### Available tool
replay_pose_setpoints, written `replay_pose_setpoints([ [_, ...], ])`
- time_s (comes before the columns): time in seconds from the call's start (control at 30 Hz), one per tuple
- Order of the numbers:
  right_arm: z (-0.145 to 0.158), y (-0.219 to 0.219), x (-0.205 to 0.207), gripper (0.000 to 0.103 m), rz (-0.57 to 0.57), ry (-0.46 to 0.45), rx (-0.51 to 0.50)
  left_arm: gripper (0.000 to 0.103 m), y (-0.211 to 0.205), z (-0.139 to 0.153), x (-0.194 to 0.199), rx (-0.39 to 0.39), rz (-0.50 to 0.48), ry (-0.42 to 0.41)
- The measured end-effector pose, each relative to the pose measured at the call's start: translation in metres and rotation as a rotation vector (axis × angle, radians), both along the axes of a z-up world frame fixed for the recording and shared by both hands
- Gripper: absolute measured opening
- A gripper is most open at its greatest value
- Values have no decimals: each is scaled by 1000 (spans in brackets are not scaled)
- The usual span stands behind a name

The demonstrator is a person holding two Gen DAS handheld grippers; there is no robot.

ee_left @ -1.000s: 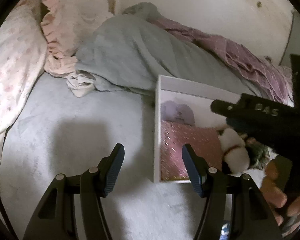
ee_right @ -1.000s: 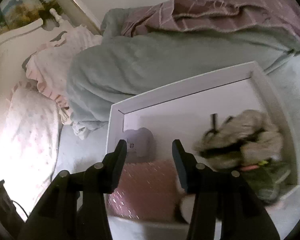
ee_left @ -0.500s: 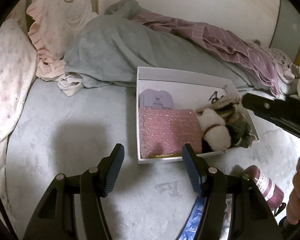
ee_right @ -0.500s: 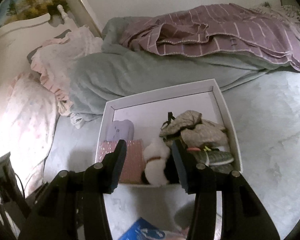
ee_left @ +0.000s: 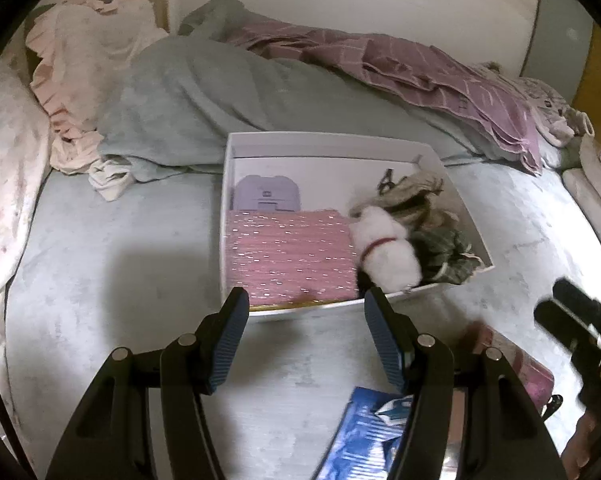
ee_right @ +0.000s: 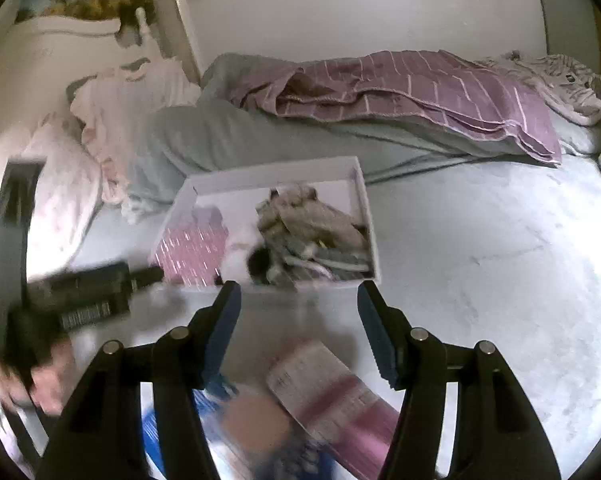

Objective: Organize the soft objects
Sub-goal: 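Withdraw both tools from box, right tool moving toward blue packet, then reach right tool to peach sponge in blue packet and close on it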

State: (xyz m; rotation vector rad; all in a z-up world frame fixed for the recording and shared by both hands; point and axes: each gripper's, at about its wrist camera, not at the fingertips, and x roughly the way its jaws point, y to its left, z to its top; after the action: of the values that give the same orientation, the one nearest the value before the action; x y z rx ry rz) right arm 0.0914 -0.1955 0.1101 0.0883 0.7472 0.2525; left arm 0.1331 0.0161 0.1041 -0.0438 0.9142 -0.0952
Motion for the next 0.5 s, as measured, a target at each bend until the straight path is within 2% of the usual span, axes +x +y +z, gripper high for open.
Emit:
replay_pose_setpoints([
  [0.2,-24,-21,-29,62,34,53,12,60,-23,-8,3,64,-10,37],
  [0.37,-34,-27,-49,62,55,47,-5,60,-35,-7,-1,96,-11,30],
  [0.5,-39,-28,-57,62,99,51,44,60,-41,-7,-1,88,-26,61],
])
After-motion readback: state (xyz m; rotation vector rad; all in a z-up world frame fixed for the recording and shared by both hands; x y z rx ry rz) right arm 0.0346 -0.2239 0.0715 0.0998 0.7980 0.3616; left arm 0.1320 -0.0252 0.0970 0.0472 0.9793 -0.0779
